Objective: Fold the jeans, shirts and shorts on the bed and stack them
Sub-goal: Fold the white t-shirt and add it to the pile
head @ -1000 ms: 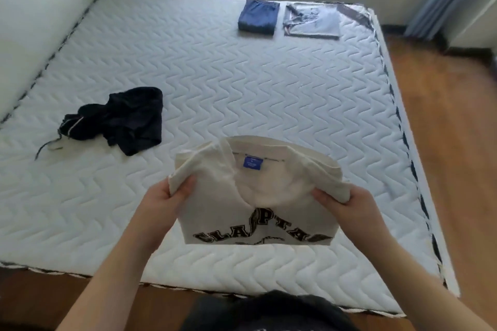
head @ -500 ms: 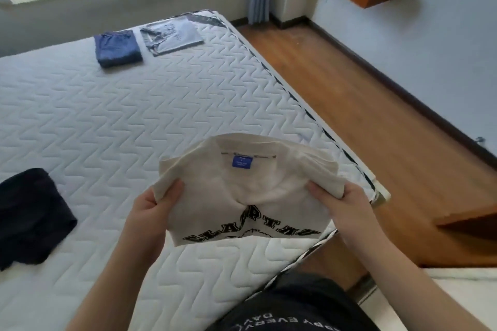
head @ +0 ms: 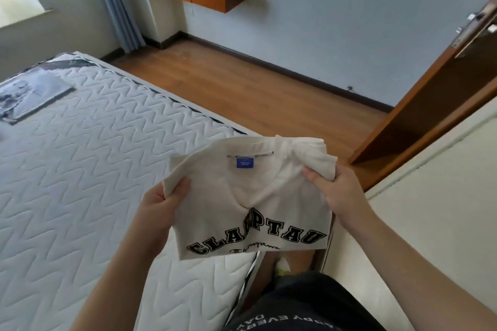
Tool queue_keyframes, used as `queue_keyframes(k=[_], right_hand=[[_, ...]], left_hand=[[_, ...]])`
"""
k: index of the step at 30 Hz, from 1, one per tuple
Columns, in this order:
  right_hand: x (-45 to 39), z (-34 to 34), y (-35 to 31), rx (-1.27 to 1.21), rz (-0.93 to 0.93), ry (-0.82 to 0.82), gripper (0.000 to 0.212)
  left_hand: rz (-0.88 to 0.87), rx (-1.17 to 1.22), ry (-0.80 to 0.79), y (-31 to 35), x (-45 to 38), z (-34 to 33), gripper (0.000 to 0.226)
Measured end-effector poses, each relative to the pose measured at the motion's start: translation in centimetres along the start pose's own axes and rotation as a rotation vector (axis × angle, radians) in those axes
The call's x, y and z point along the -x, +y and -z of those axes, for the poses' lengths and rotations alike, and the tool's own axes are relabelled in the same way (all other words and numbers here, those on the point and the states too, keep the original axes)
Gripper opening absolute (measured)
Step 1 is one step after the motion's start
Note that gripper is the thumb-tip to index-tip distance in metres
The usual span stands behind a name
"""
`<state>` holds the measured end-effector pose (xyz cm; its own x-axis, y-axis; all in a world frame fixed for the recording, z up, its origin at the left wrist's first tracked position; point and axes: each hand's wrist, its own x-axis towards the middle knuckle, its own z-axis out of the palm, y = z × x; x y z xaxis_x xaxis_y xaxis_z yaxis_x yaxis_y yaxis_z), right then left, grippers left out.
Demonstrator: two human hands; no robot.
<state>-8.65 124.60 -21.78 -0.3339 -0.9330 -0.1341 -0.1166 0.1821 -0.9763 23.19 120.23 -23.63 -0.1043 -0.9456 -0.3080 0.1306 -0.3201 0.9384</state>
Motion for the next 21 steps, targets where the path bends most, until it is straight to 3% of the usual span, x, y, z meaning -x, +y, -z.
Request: queue_keyframes(k=[8,14,21], right_hand=[[-7.9,3.3,1.5,-0.004,0.002,0.049,0.009],[-16.1,6.5,2.5,-0.028,-0.054,-0.05,0.007],[-23.7,8.5,1.7,-0.109,-0.099,-0.077,0.02]], left_hand=[[0.008,-0.061,-0.006,1.5,-6.4,-7.0,0.03],[0.01,-0.092,0.119,1.6,-12.3,-11.8,0.015],[-0.053,-0.084,0.243,2.6,-17.2,-15.6,0.02]])
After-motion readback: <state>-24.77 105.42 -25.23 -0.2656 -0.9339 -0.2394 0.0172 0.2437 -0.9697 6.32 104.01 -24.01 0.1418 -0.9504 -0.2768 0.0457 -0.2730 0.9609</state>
